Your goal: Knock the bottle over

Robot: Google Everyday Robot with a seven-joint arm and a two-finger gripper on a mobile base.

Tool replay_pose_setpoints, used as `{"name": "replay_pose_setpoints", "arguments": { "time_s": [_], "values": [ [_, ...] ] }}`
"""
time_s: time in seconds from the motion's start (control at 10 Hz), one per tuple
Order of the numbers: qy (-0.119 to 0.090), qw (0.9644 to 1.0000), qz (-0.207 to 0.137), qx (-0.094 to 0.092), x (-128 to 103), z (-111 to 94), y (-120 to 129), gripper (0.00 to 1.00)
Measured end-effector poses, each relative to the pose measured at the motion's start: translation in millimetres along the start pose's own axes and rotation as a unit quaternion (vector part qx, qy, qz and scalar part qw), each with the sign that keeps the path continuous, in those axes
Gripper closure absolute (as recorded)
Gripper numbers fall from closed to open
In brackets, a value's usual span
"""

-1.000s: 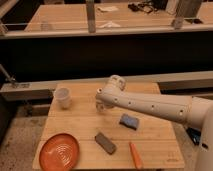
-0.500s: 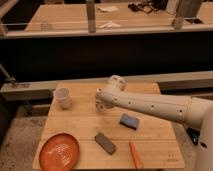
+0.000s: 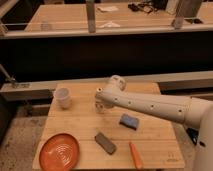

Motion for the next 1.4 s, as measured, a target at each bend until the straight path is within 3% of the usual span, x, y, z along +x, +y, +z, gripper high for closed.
{"name": "replay_pose_setpoints", "arguments": {
  "time_s": [1.4],
  "values": [
    [-0.025,0.9997,-0.005,-0.001,-4.7,9.3,-0.3,0.86]
  ]
}}
